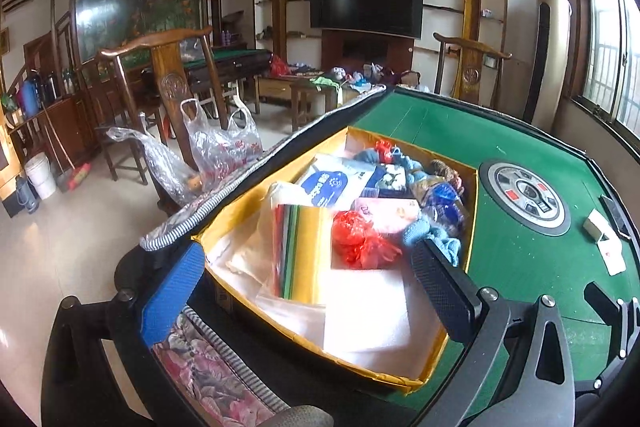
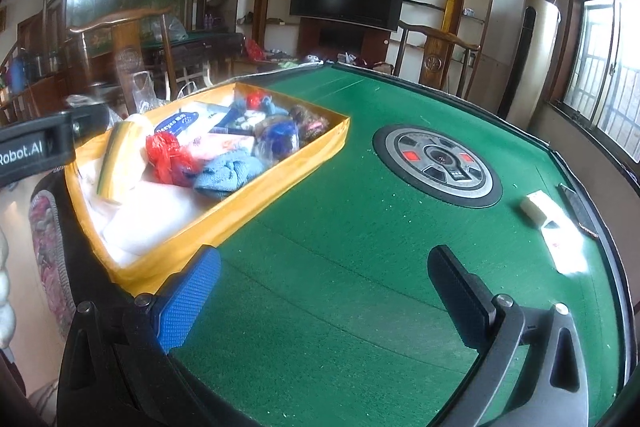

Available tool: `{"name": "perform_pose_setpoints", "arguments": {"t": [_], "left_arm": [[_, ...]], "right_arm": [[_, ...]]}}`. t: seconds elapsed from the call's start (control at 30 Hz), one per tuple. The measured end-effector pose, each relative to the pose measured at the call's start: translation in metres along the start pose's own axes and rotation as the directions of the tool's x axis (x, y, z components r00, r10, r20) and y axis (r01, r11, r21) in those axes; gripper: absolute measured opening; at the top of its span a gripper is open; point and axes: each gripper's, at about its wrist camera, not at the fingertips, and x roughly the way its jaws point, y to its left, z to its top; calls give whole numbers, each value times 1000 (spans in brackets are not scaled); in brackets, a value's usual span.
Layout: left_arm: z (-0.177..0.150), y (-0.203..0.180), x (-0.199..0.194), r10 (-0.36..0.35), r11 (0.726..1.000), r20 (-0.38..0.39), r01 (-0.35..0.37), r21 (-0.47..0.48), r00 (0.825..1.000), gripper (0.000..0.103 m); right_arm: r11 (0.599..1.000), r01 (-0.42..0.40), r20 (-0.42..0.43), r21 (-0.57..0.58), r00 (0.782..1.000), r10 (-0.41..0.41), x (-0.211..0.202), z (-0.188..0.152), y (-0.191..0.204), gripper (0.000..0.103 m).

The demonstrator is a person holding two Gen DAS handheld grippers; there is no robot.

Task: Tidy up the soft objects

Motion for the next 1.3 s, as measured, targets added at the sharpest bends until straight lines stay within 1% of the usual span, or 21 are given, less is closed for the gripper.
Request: {"name": "perform_pose_setpoints", "arguments": {"t": [0.27,0.37,0.5,0.6,0.63,0.67,0.7,0.73,0.77,0.8,0.83,0.87,0.93,0.97,1.03,1.07,1.13,1.17,1.2,1.27,1.3], "left_arm": [[-5,8,22,-20,1000,-69,19,-13,997,103],[-9,11,31,-36,999,-109,34,-14,993,103],[-14,20,38,-49,999,-137,46,-23,989,103],[-13,32,39,-47,998,-138,42,-42,989,103],[-12,37,39,-48,998,-133,41,-54,990,103],[-11,42,38,-44,997,-126,36,-66,991,103],[-10,47,37,-37,997,-121,28,-75,992,103],[-9,53,38,-30,996,-118,21,-83,993,103],[-8,59,38,-25,996,-114,15,-92,993,103],[-7,66,39,-19,995,-110,7,-103,994,103],[-7,73,39,-7,994,-106,-5,-111,994,103],[-6,81,39,12,992,-102,-24,-121,995,103],[-5,95,42,38,989,-98,-52,-140,994,103],[-5,104,42,52,986,-98,-67,-155,994,103],[-5,116,44,70,980,-104,-88,-178,992,103],[-5,123,44,79,977,-106,-99,-189,991,103],[-7,130,45,90,974,-108,-110,-198,990,103],[-8,133,46,95,973,-109,-115,-198,989,103],[-9,135,46,100,973,-109,-120,-199,989,103],[-10,140,48,108,971,-107,-128,-204,988,103],[-10,141,50,111,970,-109,-132,-205,988,103]], "right_arm": [[999,25,-36,-46,999,-27,8,10,15,102],[997,51,-30,-54,998,-53,7,19,18,102],[997,69,-15,-47,997,-69,8,37,18,102],[1000,19,-8,-25,1000,-19,12,60,18,102],[999,-40,-11,-10,999,40,16,72,17,102],[992,-122,-19,11,992,122,21,82,17,102],[970,-238,-37,48,970,240,28,91,16,102],[927,-359,-67,104,928,367,39,99,16,102],[870,-461,-98,175,871,482,54,106,15,102],[815,-527,-118,240,818,564,67,110,16,102],[750,-582,-133,314,755,642,84,115,18,102],[694,-609,-139,383,705,695,101,119,21,102],[633,-630,-153,451,644,750,130,126,31,102],[610,-631,-167,480,617,769,144,129,38,102],[569,-622,-176,537,577,797,164,127,51,102],[531,-632,-172,564,539,825,171,125,58,103],[451,-664,-164,596,449,878,176,116,70,103],[447,-669,-187,594,426,885,176,112,75,103],[474,-663,-220,579,433,874,173,109,77,103],[535,-645,-249,546,485,839,162,107,73,102],[553,-636,-251,538,506,826,156,108,70,102]]}}
